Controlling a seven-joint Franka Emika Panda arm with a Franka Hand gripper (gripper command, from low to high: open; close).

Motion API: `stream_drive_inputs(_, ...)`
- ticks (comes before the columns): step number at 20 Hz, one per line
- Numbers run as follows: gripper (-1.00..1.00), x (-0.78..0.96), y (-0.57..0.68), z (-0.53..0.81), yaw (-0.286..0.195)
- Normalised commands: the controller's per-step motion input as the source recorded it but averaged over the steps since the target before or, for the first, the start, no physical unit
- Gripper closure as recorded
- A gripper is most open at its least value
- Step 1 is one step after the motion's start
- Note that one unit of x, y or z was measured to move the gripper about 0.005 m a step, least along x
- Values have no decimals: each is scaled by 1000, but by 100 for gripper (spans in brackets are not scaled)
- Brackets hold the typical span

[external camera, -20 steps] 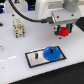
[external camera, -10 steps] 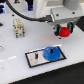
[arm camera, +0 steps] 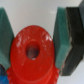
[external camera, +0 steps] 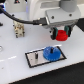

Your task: Insert the blue gear onto the right peg, followed by the red gear

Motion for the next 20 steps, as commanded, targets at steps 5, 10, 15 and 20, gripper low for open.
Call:
stream_drive_inputs(5,100,610,-284,61,0)
stream_drive_inputs(10,100,407,-222,-3,0)
stream_drive_inputs(15,100,137,-171,-35,0)
stream_drive_inputs(20,100,125,-80,12,0)
